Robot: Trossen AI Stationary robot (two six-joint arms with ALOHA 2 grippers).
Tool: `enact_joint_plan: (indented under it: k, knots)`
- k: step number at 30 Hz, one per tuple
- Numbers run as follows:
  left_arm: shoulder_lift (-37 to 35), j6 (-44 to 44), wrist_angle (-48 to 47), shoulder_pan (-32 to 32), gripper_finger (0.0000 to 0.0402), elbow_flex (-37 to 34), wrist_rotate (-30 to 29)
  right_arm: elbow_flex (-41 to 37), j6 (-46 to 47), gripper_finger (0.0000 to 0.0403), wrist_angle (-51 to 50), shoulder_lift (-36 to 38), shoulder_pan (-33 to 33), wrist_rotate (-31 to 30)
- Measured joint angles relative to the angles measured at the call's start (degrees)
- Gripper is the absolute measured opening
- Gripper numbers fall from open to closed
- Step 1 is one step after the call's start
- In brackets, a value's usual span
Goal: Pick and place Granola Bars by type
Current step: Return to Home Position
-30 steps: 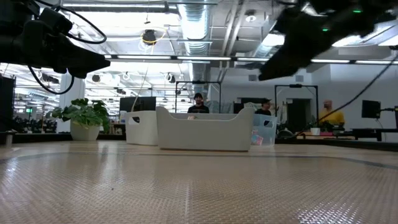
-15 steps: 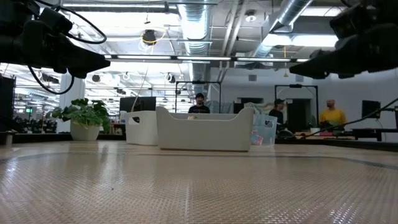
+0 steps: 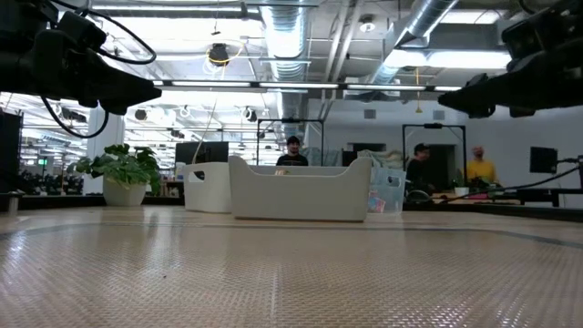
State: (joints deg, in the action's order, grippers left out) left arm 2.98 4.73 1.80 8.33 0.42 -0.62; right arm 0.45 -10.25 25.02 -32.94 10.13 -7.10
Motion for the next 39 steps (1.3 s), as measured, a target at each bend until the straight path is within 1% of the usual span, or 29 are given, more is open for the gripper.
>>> enact_joint_plan:
  k: [2, 5, 9, 13, 16, 23, 33, 35, 39]
  knots:
    - [0.0, 0.0, 0.0, 0.0, 0.0169, 0.0, 0.0, 0.0, -0.3, 0.024, -1.7, 1.9, 0.0, 0.3]
    - [0.0, 0.0, 0.0, 0.0, 0.0169, 0.0, 0.0, 0.0, 0.0, 0.024, -7.3, 5.8, 0.0, 0.3]
    - [0.0, 0.0, 0.0, 0.0, 0.0169, 0.0, 0.0, 0.0, 1.7, 0.024, -16.5, 12.4, 0.0, 0.3]
    - [0.0, 0.0, 0.0, 0.0, 0.0169, 0.0, 0.0, 0.0, 1.6, 0.024, -22.7, 19.2, 0.0, 0.1]
    - [0.0, 0.0, 0.0, 0.0, 0.0169, 0.0, 0.0, -0.1, -0.6, 0.024, -23.1, 22.5, -0.1, 0.2]
    - [0.0, 0.0, 0.0, 0.0, 0.0169, 0.0, 0.0, -0.1, -2.2, 0.024, -23.1, 26.1, -1.7, 0.3]
    - [0.0, 0.0, 0.0, 0.0, 0.0169, 0.0, 0.0, -0.1, -1.7, 0.024, -23.2, 26.2, -4.7, 0.2]
    - [0.0, 0.0, 0.0, 0.0, 0.0169, 0.0, 0.0, -0.1, 1.8, 0.024, -23.2, 26.2, -4.9, 0.2]
    - [0.0, 0.0, 0.0, 0.0, 0.0169, 0.0, 0.0, -0.1, 13.6, 0.024, -23.2, 26.2, -4.9, 0.2]
